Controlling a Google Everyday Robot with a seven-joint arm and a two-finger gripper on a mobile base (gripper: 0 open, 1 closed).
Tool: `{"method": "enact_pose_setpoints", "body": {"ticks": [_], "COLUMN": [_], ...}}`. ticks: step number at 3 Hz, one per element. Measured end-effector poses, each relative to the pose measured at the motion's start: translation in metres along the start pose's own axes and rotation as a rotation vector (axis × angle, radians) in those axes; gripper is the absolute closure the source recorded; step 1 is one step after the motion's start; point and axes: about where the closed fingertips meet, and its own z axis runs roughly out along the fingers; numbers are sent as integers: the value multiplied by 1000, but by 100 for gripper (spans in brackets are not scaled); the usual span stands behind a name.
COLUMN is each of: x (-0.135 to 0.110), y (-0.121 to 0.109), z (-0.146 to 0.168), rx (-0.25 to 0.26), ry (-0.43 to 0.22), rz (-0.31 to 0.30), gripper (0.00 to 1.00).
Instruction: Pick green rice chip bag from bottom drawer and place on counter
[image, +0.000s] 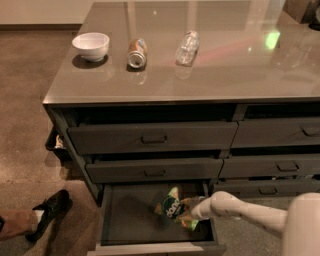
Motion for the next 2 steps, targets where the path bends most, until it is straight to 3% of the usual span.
{"method": "enact_pose_setpoints", "body": {"ticks": [1, 2], "x": [-19, -48], "y": [-5, 33], "z": [-69, -123], "rx": [63, -31], "ry": [48, 107], "rz": [-54, -107], "gripper": [100, 100]}}
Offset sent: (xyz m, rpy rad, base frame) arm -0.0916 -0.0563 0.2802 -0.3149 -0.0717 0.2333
